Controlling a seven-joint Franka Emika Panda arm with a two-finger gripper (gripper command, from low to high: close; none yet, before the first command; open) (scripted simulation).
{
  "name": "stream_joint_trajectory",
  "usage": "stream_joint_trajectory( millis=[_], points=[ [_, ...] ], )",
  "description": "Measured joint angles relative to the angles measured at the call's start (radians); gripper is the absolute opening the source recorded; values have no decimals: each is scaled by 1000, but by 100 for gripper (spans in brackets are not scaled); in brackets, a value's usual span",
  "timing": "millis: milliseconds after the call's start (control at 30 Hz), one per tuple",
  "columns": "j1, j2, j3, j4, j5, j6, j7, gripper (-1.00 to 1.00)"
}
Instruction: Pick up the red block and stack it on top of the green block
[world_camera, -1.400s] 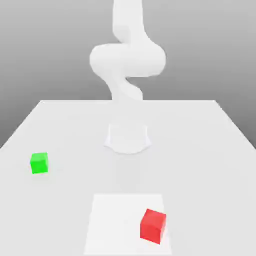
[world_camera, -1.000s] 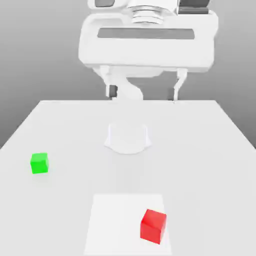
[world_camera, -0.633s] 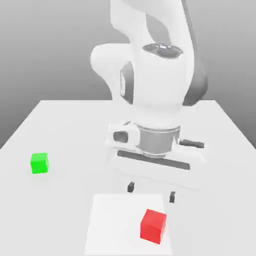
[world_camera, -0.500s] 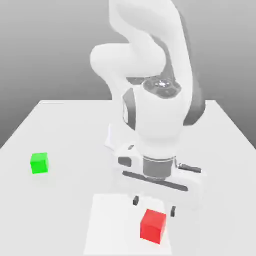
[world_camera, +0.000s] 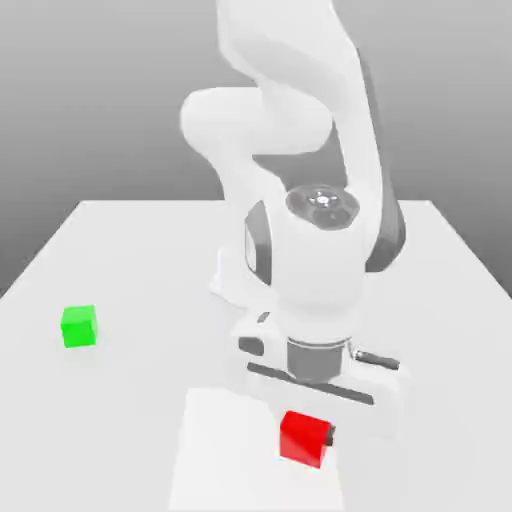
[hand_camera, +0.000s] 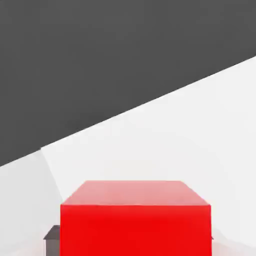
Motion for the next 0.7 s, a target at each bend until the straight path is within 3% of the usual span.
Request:
stream_joint_trajectory(
  millis=[100,267,567,700],
  points=[
    [-98,-61,-86,-47,-12,-17,-12,-100],
    [-397,-173,-216,-140,-52,-35,-27,-100],
    [-702,-371,-462,-303,-84,-60,-80,-100],
    [-703,-277,-508,-315,-34,47,-122,-100]
  ],
)
